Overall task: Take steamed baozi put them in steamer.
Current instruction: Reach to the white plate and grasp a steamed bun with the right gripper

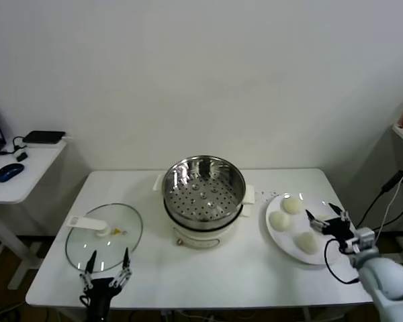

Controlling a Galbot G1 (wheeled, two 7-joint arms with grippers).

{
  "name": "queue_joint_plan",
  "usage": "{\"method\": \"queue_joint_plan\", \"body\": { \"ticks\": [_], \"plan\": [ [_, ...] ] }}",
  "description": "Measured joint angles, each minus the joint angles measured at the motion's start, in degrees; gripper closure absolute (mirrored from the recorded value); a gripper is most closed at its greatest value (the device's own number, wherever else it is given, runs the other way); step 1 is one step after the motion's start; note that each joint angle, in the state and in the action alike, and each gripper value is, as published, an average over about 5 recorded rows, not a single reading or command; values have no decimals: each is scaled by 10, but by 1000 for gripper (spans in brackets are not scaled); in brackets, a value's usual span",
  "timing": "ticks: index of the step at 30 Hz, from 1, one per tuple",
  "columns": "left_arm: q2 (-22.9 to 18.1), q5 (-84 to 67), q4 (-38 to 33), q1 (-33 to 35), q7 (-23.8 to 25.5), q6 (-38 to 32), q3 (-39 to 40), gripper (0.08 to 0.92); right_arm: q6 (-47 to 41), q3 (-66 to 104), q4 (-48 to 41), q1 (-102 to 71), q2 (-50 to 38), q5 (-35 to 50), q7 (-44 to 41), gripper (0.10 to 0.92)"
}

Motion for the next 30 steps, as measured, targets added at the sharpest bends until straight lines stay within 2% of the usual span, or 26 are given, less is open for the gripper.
{"method": "queue_joint_plan", "body": {
  "ticks": [7, 15, 24, 30],
  "plan": [
    [0, 7, 5, -1, 2, -5, 6, 177, -50, -139, -21, 146, -87, -38, -105, 203],
    [0, 20, 15, -3, 5, -13, 18, 177, -36, -405, -82, 388, -140, -67, -230, 203],
    [0, 30, 26, -5, 7, -20, 25, 177, 36, -713, -187, 651, -123, -72, -347, 203],
    [0, 33, 34, -7, 8, -24, 25, 177, 82, -829, -271, 739, -73, -72, -396, 203]
  ]
}}
